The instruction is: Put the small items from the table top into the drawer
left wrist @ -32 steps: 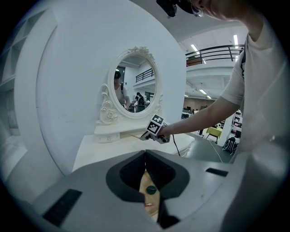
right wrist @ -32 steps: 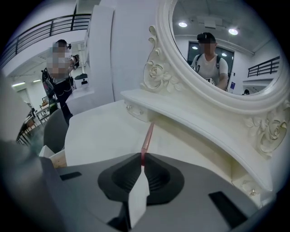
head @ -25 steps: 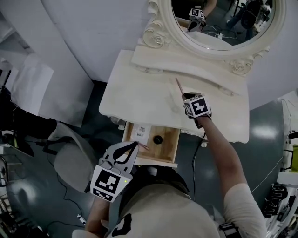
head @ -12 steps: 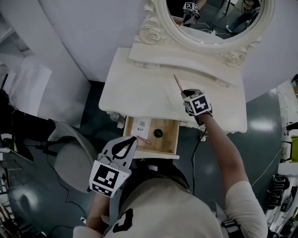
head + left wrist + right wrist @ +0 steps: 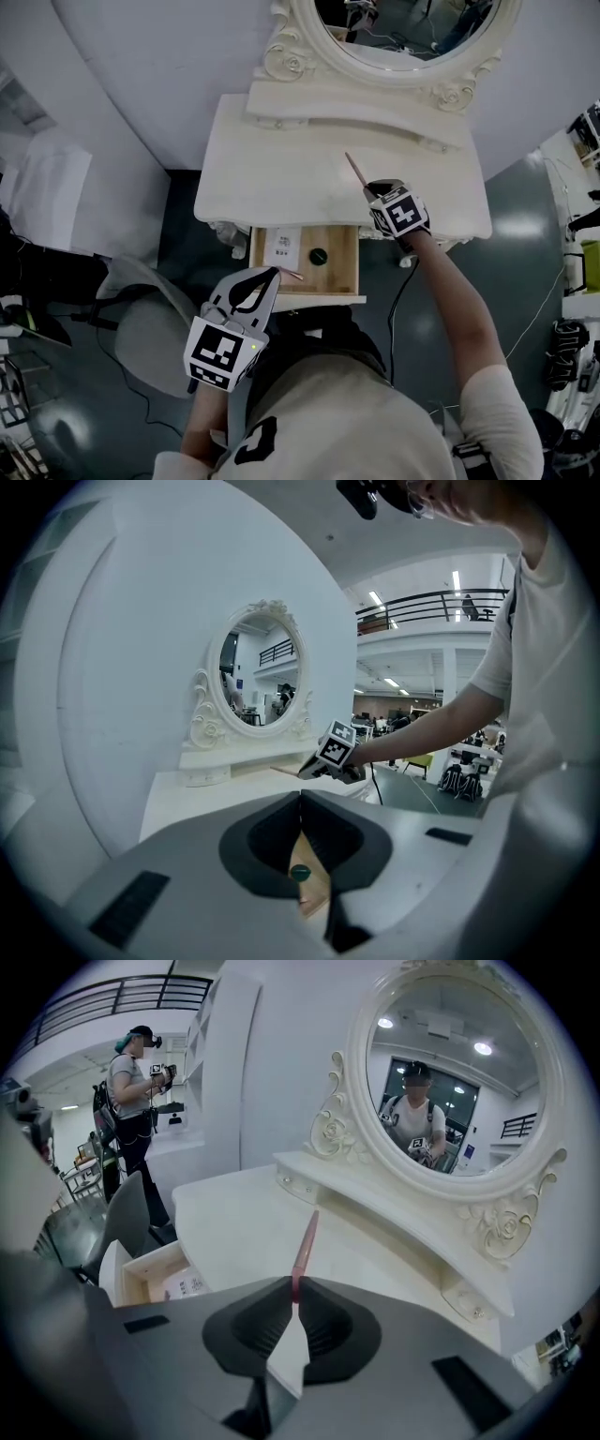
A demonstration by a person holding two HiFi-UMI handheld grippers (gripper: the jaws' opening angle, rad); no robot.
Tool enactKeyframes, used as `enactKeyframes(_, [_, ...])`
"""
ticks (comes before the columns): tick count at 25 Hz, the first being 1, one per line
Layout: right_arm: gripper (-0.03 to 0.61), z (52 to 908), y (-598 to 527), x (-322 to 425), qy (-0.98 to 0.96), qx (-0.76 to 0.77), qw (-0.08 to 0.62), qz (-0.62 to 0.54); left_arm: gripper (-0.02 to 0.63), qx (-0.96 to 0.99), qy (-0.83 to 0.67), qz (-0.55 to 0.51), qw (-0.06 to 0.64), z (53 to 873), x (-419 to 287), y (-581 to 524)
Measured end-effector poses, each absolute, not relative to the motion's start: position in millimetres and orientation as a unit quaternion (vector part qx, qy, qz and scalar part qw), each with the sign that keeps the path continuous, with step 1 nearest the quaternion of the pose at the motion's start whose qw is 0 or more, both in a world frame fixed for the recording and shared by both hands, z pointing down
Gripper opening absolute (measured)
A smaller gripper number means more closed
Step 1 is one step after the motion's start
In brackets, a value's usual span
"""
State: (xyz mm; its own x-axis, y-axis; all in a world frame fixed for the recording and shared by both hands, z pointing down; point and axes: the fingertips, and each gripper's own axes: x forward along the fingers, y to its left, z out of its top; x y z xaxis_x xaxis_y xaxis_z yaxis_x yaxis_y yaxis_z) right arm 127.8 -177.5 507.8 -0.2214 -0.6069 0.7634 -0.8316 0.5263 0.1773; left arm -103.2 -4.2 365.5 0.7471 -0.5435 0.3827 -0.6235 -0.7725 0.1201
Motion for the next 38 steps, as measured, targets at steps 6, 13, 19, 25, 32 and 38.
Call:
enactKeyframes(6, [0.043,509.3,-148.8,127.2,-0.768,0.461,0.421,0.144,0.058,0.931,-0.303,0.161,0.121,361.3,-100.2,-2.8])
enactKeyframes(13, [0.043,513.3,-130.8,126.4,-0.776,0.453,0.412,0.151,0.058,0.933,-0.296,0.166,0.117,361.5,-87.8,-0.8])
enactKeyframes(19, [0.043,514.8,-118.5,122.8,-0.793,0.436,0.398,0.149,0.058,0.931,-0.297,0.179,0.114,360.2,-71.3,4.4])
enactKeyframes(25, [0.043,513.7,-105.2,121.2,-0.816,0.412,0.378,0.144,0.058,0.928,-0.300,0.194,0.108,362.1,-42.8,16.8])
enactKeyframes(32, [0.043,509.5,-83.9,137.3,-0.839,0.382,0.364,0.135,0.058,0.922,-0.307,0.211,0.103,358.3,-2.3,39.6])
enactKeyframes(38, [0.043,516.7,-54.4,131.4,-0.863,0.325,0.364,0.128,0.058,0.916,-0.319,0.221,0.098,356.6,23.7,55.2])
